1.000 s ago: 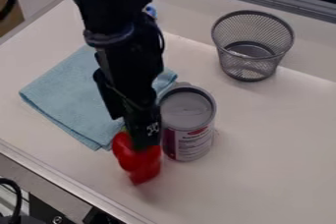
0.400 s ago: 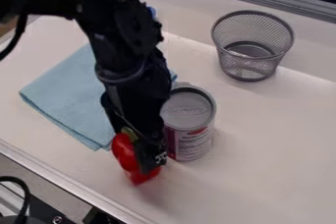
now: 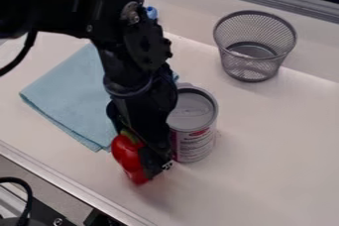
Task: Put the bell pepper in the silver dish drainer.
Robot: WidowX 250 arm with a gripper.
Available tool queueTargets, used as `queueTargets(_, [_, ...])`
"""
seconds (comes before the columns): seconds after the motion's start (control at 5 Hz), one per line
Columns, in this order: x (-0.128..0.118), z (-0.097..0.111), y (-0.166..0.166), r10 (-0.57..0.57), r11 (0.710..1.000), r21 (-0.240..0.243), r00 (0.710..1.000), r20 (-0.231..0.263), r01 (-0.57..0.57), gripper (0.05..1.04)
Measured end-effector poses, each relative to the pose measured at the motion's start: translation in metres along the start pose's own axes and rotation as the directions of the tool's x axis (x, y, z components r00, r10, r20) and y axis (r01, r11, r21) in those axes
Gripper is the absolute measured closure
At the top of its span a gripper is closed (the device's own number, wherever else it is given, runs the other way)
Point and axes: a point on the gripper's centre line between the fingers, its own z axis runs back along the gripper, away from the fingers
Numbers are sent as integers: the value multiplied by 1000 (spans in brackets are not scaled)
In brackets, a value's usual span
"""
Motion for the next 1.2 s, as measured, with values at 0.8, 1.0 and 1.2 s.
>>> queueTargets(0.8, [51, 67, 20, 183, 975, -142, 981, 57, -174, 216])
queueTargets(1.0, [86, 70, 25, 248, 959, -164, 964, 98, -230, 216])
queueTargets(1.2, [122, 64, 33, 313, 943, -159, 940, 136, -291, 216])
